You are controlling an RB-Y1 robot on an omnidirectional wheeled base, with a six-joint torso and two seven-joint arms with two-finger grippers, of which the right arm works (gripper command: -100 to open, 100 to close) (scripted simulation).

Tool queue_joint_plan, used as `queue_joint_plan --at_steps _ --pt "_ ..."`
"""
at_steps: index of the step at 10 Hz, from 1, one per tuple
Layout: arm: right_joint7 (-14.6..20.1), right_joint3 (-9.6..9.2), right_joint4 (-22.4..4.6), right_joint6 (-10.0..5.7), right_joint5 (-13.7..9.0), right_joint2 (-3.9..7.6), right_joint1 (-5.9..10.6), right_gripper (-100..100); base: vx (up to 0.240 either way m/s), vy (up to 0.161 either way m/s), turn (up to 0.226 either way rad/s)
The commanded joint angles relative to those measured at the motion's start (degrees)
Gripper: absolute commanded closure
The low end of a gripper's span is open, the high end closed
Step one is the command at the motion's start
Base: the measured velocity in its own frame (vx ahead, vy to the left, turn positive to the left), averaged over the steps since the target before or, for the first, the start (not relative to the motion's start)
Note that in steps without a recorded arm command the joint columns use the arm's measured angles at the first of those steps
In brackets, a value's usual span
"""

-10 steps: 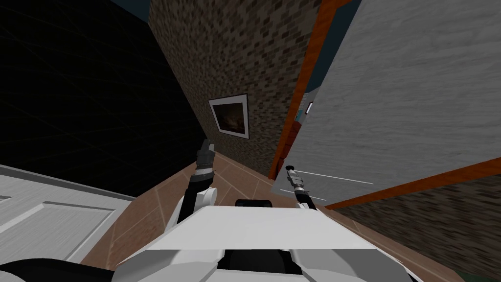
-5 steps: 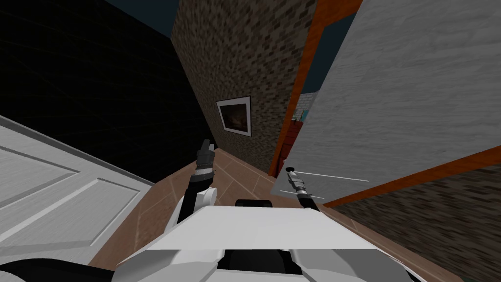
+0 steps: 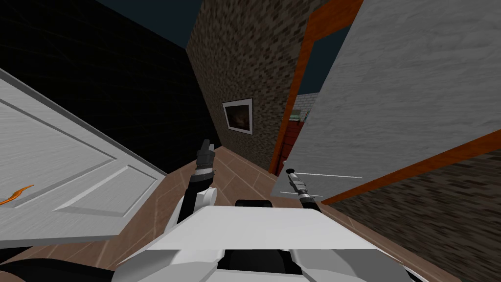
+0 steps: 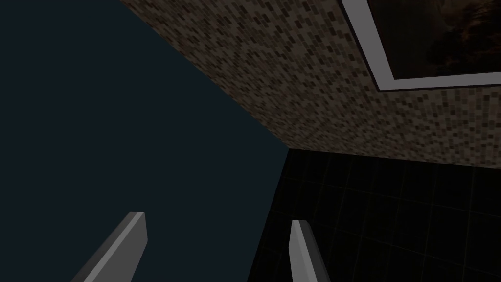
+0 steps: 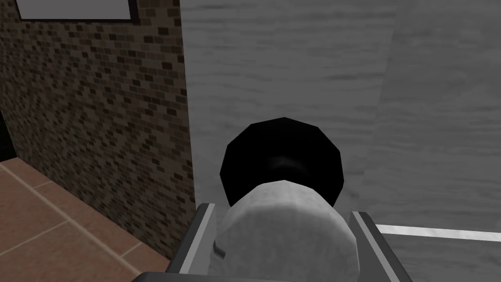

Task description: Pull the door open

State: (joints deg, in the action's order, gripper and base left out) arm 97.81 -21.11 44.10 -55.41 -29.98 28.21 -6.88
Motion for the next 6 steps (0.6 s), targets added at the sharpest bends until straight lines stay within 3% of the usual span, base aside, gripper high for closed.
queue_joint_plan --at_steps 1,6 --pt "1.25 -0.97 -0.58 -1.67 0.54 0.71 -0.39 100 -0.252 -0.048 0.159" --pt "4.62 -3.67 -1.41 -6.04 2.00 3.29 -2.23 100 -0.210 -0.065 0.125"
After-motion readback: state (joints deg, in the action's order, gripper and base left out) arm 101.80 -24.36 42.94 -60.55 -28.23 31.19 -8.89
